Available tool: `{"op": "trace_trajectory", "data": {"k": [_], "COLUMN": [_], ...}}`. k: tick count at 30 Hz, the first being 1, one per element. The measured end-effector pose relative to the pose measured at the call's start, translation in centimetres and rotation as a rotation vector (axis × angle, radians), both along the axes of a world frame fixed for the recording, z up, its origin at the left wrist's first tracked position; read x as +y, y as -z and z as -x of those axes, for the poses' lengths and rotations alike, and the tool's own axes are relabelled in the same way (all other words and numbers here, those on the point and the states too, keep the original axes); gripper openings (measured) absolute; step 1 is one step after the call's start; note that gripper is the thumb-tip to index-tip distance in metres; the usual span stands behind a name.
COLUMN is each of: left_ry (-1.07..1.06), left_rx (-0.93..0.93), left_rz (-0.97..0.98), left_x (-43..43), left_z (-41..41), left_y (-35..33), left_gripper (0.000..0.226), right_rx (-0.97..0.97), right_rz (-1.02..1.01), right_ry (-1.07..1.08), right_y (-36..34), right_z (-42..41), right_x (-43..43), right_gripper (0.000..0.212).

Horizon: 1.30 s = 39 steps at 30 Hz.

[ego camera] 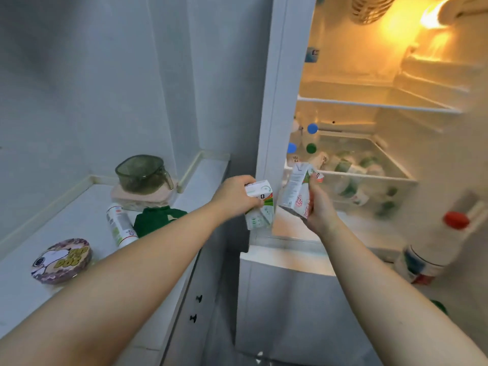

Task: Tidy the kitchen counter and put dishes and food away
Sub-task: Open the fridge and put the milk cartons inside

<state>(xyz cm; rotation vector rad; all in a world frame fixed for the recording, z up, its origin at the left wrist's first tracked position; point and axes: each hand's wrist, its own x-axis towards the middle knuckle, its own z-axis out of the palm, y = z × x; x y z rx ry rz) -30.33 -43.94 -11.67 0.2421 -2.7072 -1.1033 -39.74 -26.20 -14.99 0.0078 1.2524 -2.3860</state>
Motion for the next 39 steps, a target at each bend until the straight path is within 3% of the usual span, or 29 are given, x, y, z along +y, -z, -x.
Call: {"op": "trace_trajectory", "data": {"k": [6,11,15,22,29,34,39], "left_ry": [0.093,0.127,0.158,-0.015,-0.127,-0.021,-0.057], "left_rx": [0.102,0.157,0.21,0.303,0.333,0.392,0.398], "left_rz": [0.179,0.181,0.081,-0.149,-0.096,-0.082,-0.292], "left_x": [4.5,7.1,8.5,10.8,10.8,11.4,11.3], "left_z": [2.2,5.0,8.4,15.1,21.7,24.0,24.2], "left_y": [-2.3,-3.2,-3.2,-3.0,-1.3,-0.2,0.7], "left_gripper": [0.029,0.025,0.034,0.04,0.057,0.057,0.077], "right_rx": [0.018,0.163,0.246,0.316,0.343,0.373,0.414], "right_rz": [-0.304,-0.577,-0.568,-0.6,-0.507,-0.517,-0.482], "right_ry": [0.624,0.771,0.851,0.865,0.778,0.697,0.567], "right_y": [-1.6,-2.6,-2.8,-3.6,-2.9,-1.5,-0.9], "right_z": [1.5,3.9,5.8,11.5,16.5,18.9,20.0], "right_x": [3.4,4.8,4.9,5.2,4.6,4.4,4.7], "right_gripper": [0.019,0.028,0.017,0.017,0.014,0.015,0.007]}}
